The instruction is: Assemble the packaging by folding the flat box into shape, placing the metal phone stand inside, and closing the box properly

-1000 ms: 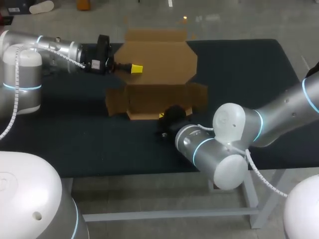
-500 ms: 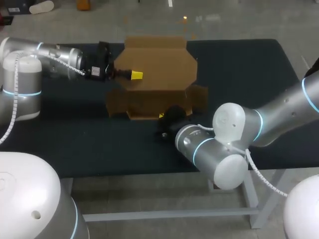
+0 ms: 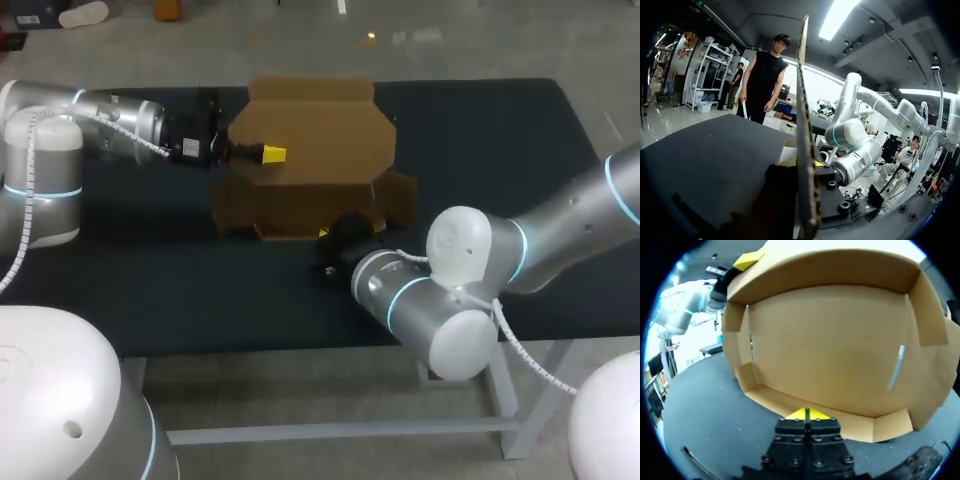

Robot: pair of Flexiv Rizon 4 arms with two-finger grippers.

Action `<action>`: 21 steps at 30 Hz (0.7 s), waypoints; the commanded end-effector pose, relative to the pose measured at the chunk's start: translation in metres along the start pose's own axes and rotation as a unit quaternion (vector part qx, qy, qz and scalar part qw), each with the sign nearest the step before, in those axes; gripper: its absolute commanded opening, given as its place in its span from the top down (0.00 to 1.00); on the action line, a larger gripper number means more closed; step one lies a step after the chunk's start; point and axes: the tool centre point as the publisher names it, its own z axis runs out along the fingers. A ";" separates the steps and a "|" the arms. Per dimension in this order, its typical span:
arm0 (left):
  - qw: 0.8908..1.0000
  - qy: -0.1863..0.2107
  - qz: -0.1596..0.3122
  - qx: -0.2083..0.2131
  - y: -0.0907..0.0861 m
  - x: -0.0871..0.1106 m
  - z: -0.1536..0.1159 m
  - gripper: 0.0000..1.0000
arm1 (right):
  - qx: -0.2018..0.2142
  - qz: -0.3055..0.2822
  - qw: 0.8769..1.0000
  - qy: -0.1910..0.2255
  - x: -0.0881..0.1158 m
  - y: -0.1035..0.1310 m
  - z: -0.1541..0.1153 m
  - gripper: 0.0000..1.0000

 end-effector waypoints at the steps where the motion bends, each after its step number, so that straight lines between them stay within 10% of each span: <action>1: 1.000 -0.004 0.006 0.007 0.003 0.006 0.000 1.00 | -0.001 0.000 1.000 -0.002 0.000 -0.006 0.006 1.00; 21: 1.000 -0.002 0.011 0.000 0.004 0.009 0.002 1.00 | -0.001 0.000 1.000 -0.002 0.000 -0.006 0.006 1.00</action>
